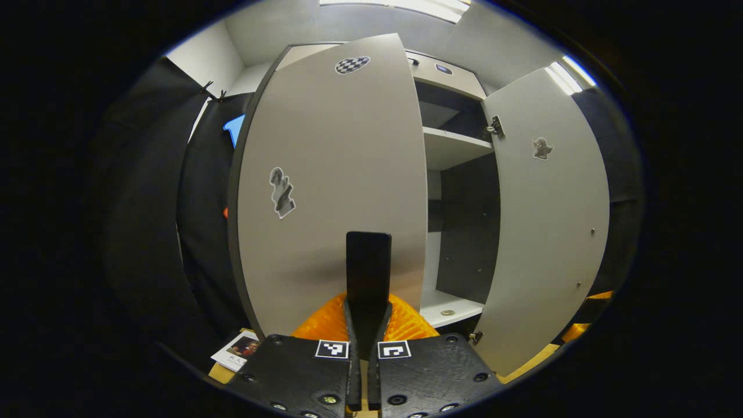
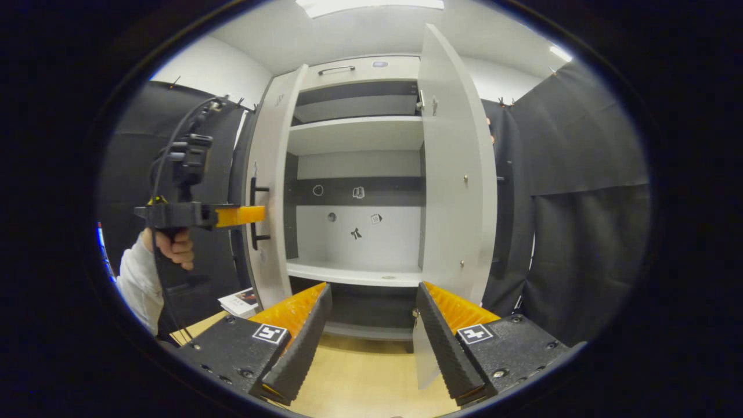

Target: Open the right door of the double-door shoe cabinet with the right hand, and open the left door with the left hand.

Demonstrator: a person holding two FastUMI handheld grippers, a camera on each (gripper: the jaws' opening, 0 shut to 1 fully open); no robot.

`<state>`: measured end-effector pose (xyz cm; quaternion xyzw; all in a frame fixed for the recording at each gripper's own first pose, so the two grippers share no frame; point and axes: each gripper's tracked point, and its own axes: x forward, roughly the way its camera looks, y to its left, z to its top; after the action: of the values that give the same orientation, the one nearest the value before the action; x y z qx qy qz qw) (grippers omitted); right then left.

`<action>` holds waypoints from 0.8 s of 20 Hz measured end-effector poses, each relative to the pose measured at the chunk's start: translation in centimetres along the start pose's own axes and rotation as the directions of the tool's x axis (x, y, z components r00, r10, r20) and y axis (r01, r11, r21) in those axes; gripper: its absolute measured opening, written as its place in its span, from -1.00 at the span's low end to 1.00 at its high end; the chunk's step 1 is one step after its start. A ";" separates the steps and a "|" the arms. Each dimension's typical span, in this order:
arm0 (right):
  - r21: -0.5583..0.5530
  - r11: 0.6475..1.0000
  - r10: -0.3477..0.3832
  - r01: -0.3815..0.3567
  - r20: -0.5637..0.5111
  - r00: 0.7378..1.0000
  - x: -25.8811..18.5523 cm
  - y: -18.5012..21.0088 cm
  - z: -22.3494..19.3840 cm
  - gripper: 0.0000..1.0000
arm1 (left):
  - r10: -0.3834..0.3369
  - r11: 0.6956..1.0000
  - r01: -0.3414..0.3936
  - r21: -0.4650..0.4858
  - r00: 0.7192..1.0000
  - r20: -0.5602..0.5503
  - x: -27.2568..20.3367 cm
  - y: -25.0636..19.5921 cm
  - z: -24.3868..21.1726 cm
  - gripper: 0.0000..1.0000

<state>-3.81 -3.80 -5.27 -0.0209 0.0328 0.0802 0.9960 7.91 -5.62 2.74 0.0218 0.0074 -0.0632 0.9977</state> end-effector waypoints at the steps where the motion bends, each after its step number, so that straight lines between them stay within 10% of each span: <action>1: 0.001 1.000 0.001 -0.001 -0.005 1.000 0.1 0.0 -0.1 0.84 | 0.005 1.000 -0.005 0.014 1.000 0.004 -0.6 0.4 0.1 -0.92; 16: -0.014 0.998 0.053 -0.053 -0.027 0.998 2.2 2.8 -0.7 0.83 | 0.181 0.981 -0.183 0.071 0.983 0.029 -8.3 11.7 0.4 -0.96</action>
<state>-2.11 -0.71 -6.26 -0.0286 0.0458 0.1064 0.9929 1.18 7.03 3.77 0.0582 -0.0081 0.0277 0.9979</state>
